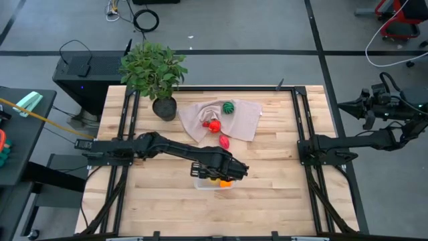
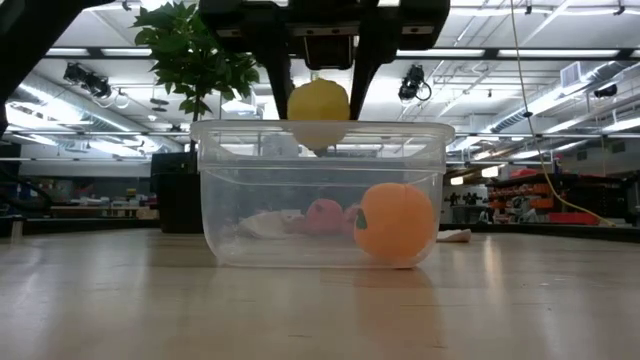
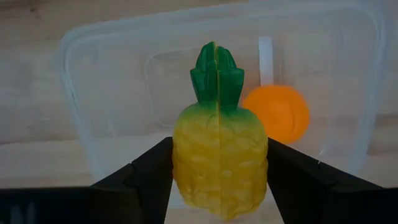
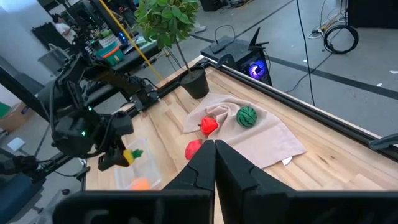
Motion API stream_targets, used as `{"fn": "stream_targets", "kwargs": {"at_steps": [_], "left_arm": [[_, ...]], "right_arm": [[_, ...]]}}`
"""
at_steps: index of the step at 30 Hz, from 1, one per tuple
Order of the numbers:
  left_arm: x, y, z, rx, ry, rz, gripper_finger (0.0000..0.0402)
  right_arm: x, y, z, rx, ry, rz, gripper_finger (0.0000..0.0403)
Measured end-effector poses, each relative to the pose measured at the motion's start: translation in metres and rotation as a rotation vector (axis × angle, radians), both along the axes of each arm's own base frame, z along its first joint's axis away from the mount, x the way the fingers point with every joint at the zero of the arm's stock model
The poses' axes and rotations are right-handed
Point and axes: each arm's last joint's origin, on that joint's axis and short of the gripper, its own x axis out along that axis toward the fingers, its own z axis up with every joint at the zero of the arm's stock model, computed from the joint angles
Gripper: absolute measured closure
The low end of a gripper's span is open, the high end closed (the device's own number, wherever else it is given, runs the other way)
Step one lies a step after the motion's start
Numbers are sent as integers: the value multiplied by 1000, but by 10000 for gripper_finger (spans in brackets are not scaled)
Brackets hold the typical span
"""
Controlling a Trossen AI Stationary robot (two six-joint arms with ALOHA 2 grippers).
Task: Pick and placing Produce into tupperware
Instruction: Put the pineapple into the transparent bin
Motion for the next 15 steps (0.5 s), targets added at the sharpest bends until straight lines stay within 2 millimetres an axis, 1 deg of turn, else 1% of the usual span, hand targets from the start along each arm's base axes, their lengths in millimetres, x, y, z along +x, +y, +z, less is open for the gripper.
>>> {"fn": "stream_targets", "kwargs": {"at_steps": [6, 8, 12, 15], "left_arm": [[5, -3, 1, -1, -57, 21, 170], [9, -7, -3, -11, -87, 28, 167], [10, -14, -14, -9, -62, 29, 166], [10, -18, -18, -15, -47, 23, 170]], "right_arm": [[0, 0, 0, -2, 1, 0, 392], [0, 0, 0, -4, 1, 1, 392], [0, 0, 0, -4, 1, 1, 392], [0, 0, 0, -6, 2, 2, 392]]}}
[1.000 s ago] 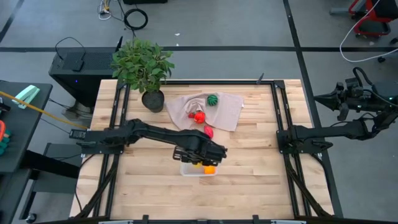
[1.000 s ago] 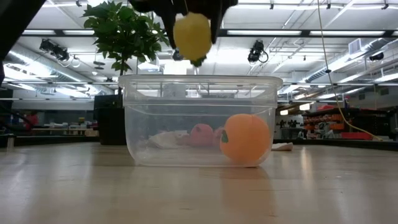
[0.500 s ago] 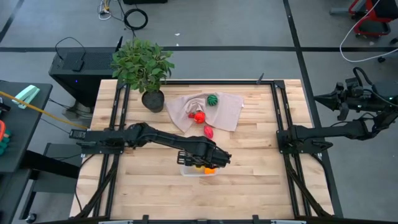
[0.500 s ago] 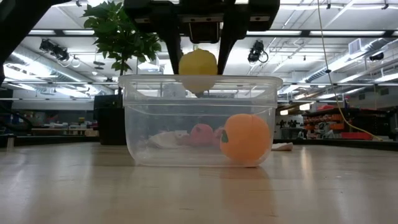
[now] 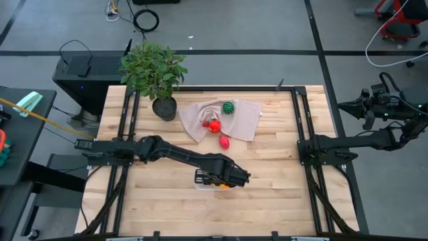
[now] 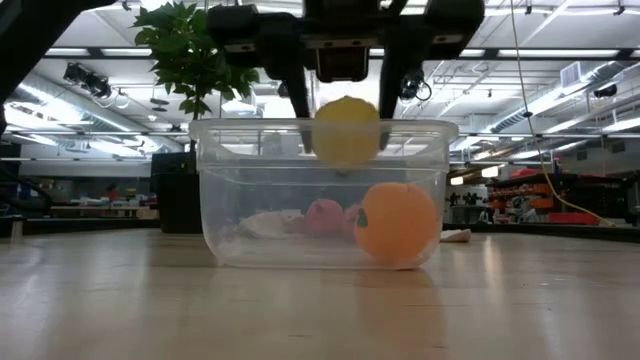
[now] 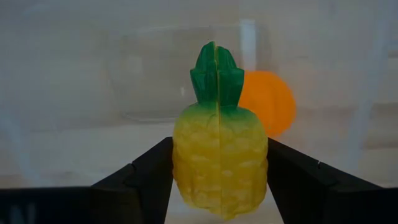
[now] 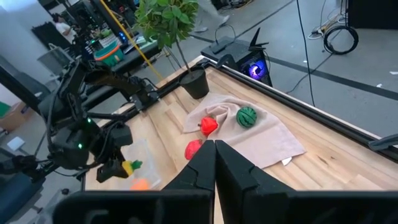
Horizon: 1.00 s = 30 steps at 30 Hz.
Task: Pick and placing Produce into tupperware
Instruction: Put the pineapple into the transparent bin, then put the watermelon into the transparent bin
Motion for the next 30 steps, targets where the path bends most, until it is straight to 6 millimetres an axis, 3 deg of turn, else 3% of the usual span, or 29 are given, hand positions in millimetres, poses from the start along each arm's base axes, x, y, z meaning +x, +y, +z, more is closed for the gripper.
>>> {"fn": "stream_targets", "kwargs": {"at_steps": [14, 24, 30], "left_arm": [[0, -1, -4, 5, 15, -4, 165], [0, 0, -4, 6, 18, -3, 116], [0, 0, -4, 6, 17, -7, 110]], "right_arm": [[0, 0, 0, 4, -2, -1, 392], [0, 0, 0, 6, -2, -1, 392], [0, 0, 0, 5, -2, -1, 392]]}}
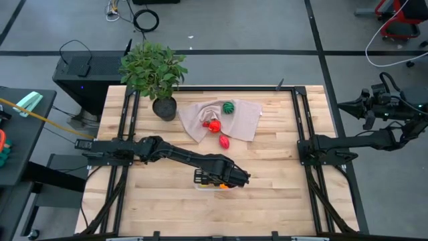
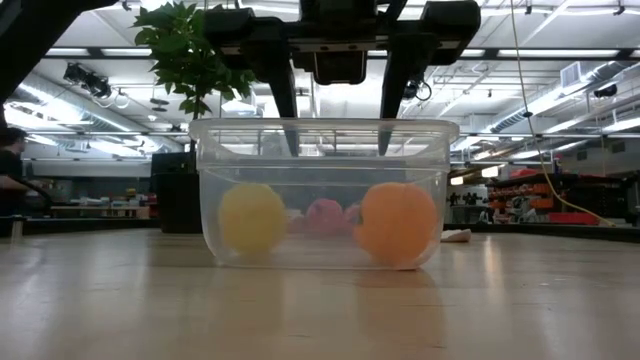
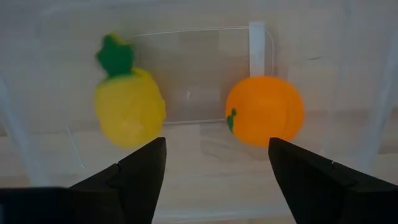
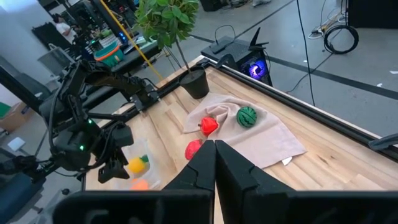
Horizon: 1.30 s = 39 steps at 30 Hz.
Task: Pick and placing Produce into tupperware
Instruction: Put the watermelon into the transparent bin
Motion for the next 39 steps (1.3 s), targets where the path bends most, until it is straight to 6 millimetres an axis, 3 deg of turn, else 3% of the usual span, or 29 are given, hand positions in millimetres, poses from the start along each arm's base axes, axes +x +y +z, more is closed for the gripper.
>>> {"fn": "stream_targets", "kwargs": {"at_steps": [4, 7, 17, 21, 23, 26, 29, 36, 39], "left_arm": [[1, 0, 1, 23, -17, -17, 125], [0, 2, 11, 41, -63, -14, 159], [-12, 12, 66, 91, -242, -4, 384], [-6, 18, 79, 101, -352, -80, 390], [4, 19, 88, 141, -487, -178, 395], [29, 14, 114, 344, -844, -440, 394], [43, 5, 155, 731, -1201, -599, 395], [43, 31, 205, 1301, -1425, -403, 397], [31, 36, 222, 1497, -1705, -307, 398]], "right_arm": [[0, 0, 0, -3, 1, 1, 392], [0, 0, 0, -3, 1, 1, 392], [0, 0, 0, -6, 2, 2, 392], [0, 0, 0, -6, 2, 2, 392], [0, 0, 0, -6, 2, 2, 392], [0, 0, 0, -6, 2, 1, 392], [0, 0, 0, -6, 2, 2, 392], [0, 0, 0, 0, 1, -1, 392], [0, 0, 0, 0, 0, -1, 392]]}}
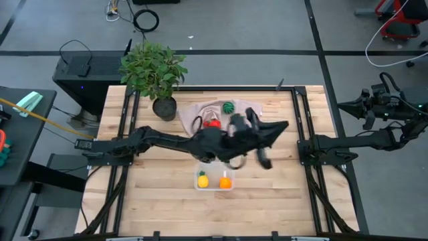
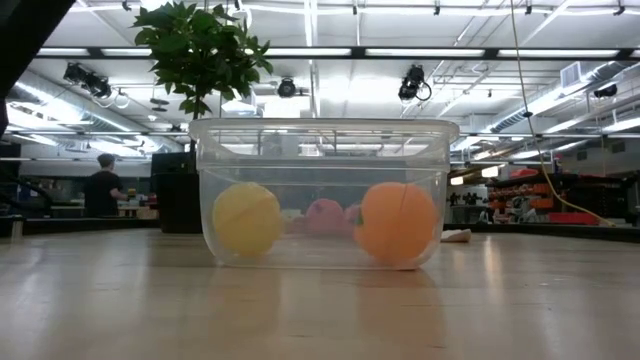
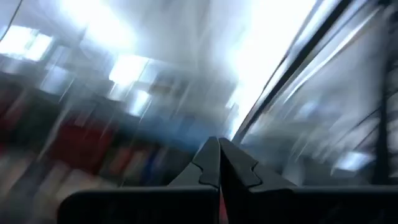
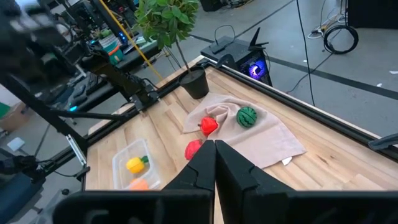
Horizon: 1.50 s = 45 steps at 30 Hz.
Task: Pick and placing Produce into tupperware
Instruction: Put the watermelon into the transparent bin
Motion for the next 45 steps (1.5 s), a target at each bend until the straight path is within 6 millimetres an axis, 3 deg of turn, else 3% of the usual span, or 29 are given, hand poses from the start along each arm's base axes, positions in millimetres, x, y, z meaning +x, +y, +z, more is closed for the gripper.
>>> {"fn": "stream_targets", "kwargs": {"at_steps": [4, 8, 14, 17, 20, 24, 29, 37, 42, 45], "left_arm": [[-16, 14, -8, 151, -335, 99, 399], [-28, 25, -23, 222, -485, 247, 399], [-19, 45, -59, 212, -396, 217, 400], [-25, 59, -75, 194, -387, 228, 400], [-38, 68, -83, 190, -316, 231, 401], [-74, 72, -79, 204, -263, 229, 401], [-127, 62, -78, 178, -181, 232, 401], [-200, 28, -110, -96, 178, 355, 401], [-229, 3, -121, -245, 387, 523, 401], [-235, -6, -122, -240, 467, 578, 400]], "right_arm": [[0, 0, 0, -2, 0, -9, 392], [0, 0, 0, 8, -3, -11, 392], [0, 0, 0, 17, -7, -14, 392], [0, 0, 0, 25, -9, -16, 392], [0, 0, 0, 26, -7, -17, 392], [0, -1, 0, 28, -8, -31, 392], [-1, -1, 0, 36, -15, -67, 392], [-1, -3, 0, 47, -27, -135, 392], [6, -4, -4, 89, -17, -162, 392], [28, -3, -9, 124, 21, -121, 392]]}}
